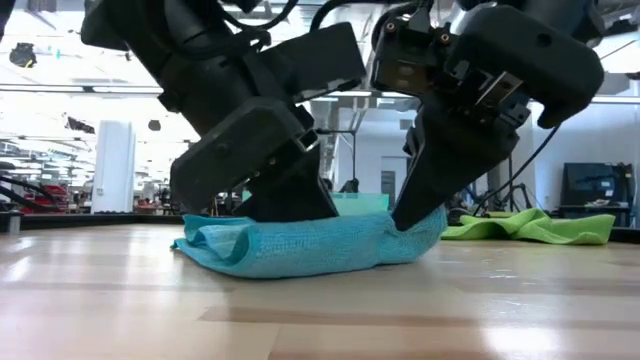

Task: Roll microfiber towels into tight, uniform cylinder then place into a basket
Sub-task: Roll the blue microfiber cloth

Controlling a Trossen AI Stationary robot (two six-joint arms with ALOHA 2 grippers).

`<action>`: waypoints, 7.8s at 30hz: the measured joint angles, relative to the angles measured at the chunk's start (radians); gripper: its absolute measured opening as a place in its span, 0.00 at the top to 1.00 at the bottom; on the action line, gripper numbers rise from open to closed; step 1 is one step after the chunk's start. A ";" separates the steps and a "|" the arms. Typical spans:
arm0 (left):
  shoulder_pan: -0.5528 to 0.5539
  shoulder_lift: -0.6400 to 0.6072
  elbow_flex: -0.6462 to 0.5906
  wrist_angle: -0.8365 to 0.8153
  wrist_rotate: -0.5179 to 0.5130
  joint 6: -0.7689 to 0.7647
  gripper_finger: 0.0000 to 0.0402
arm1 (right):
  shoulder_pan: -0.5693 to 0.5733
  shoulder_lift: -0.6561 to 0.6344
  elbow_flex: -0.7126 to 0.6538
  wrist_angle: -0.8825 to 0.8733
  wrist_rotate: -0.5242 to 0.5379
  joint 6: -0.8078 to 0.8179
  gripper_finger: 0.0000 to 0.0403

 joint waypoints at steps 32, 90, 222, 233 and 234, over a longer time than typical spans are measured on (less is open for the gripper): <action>-0.044 -0.002 0.084 -0.190 -0.131 0.012 0.74 | -0.099 0.014 0.027 -0.066 0.008 -0.001 0.98; -0.113 0.000 0.116 -0.300 -0.147 -0.440 0.74 | -0.098 0.015 0.027 -0.065 -0.005 -0.002 0.98; -0.105 -0.001 0.126 -0.507 -0.082 -0.527 0.74 | -0.117 0.019 -0.040 0.050 0.021 -0.253 0.93; -0.104 -0.001 0.127 -0.523 -0.070 -0.521 0.74 | -0.117 0.043 -0.037 0.046 0.022 -0.156 0.96; -0.104 -0.001 0.127 -0.523 -0.066 -0.520 0.74 | -0.117 0.044 -0.037 0.046 0.022 -0.151 0.95</action>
